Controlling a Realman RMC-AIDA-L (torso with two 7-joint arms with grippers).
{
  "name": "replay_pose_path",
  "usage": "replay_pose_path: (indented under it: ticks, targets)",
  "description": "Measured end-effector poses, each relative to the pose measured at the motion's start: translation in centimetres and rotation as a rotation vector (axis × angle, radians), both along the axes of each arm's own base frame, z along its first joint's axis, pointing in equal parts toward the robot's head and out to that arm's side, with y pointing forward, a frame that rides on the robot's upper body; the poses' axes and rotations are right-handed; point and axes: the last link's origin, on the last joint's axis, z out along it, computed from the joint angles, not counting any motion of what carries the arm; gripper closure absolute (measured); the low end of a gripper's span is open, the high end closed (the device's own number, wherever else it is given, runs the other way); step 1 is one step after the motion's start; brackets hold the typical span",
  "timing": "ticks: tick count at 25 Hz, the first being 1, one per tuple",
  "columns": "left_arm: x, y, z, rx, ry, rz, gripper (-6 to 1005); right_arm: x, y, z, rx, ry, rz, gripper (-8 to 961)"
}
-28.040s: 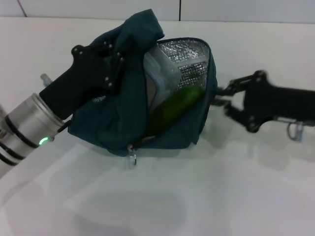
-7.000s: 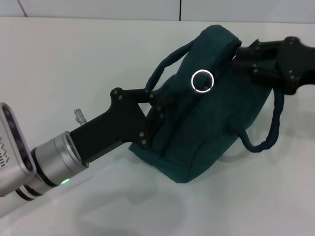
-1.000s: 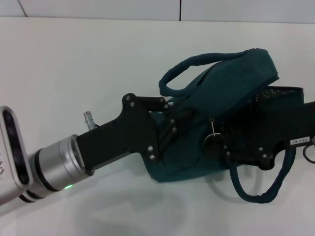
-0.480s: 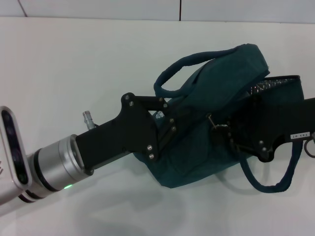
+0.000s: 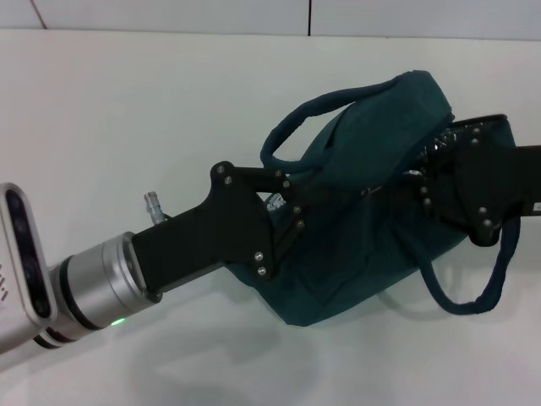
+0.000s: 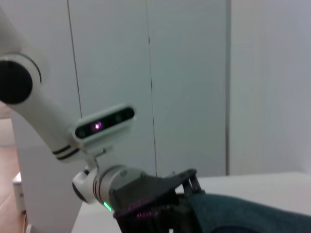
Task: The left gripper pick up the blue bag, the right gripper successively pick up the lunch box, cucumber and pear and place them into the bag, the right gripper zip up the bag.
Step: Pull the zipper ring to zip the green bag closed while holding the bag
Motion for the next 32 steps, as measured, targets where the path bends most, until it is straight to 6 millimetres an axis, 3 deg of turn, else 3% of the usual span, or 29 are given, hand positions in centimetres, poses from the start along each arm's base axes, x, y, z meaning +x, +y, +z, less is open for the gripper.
replay_pose_path:
  ticks: [17, 32]
  targets:
    - [-0.3, 0.7, -0.8, -0.010, 0.062, 0.028, 827, 0.6, -1.3, 1.6, 0.094, 0.122, 0.081, 939]
    - [-0.7, -0.9, -0.3, -0.059, 0.118, -0.104, 811, 1.6, 0.0, 2.7, 0.230, 0.167, 0.007, 939]
